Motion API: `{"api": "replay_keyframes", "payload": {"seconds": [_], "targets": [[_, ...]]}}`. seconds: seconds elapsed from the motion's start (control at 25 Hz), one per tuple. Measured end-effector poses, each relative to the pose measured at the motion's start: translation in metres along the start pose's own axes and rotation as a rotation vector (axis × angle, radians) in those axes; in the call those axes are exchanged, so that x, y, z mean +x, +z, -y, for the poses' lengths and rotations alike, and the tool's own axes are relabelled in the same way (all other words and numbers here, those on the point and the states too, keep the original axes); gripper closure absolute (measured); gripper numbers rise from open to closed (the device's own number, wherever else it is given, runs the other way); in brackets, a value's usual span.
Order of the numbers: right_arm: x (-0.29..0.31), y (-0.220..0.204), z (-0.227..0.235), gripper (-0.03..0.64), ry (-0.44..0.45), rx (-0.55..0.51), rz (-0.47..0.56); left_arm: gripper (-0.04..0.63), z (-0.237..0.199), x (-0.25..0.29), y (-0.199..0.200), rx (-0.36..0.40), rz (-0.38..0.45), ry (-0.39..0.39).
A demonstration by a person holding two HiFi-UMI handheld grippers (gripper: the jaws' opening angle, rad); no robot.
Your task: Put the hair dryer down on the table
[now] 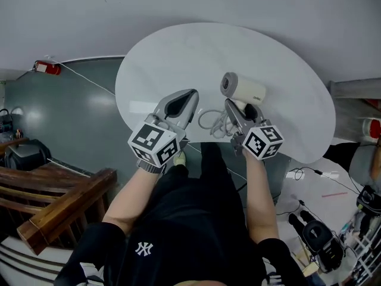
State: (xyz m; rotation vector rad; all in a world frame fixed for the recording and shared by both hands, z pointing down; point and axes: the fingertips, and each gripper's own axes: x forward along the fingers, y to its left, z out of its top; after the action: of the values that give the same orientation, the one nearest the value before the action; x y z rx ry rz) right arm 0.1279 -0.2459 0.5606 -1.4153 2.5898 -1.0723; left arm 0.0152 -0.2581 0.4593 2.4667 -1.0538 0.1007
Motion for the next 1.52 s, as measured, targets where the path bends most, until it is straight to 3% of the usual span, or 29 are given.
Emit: {"api": "replay_keyframes", "payload": {"seconds": [0.16,0.72,1.36,1.52], "targets": [[0.016,-0.026,0.018,0.391,-0.030,0.035,-0.100,0.595,-0.012,0.010,-0.014,-0.058,-0.022,0.025],[0.048,-0.099,0.078,0.391,-0.138,0.144,-0.377,0.595,-0.038,0.031,-0.035,-0.129,-0.090,0.113],[0.055,-0.118,0.113,0.381,-0.273,0.160,-0.512,0.595,-0.043,0.045,-0.047,-0.132,-0.123,0.145],[0.049,-0.117,0.115,0.310,-0.292,0.178,-0.536,0.595,-0.033,0.043,-0.052,-0.129,-0.128,0.120]]}}
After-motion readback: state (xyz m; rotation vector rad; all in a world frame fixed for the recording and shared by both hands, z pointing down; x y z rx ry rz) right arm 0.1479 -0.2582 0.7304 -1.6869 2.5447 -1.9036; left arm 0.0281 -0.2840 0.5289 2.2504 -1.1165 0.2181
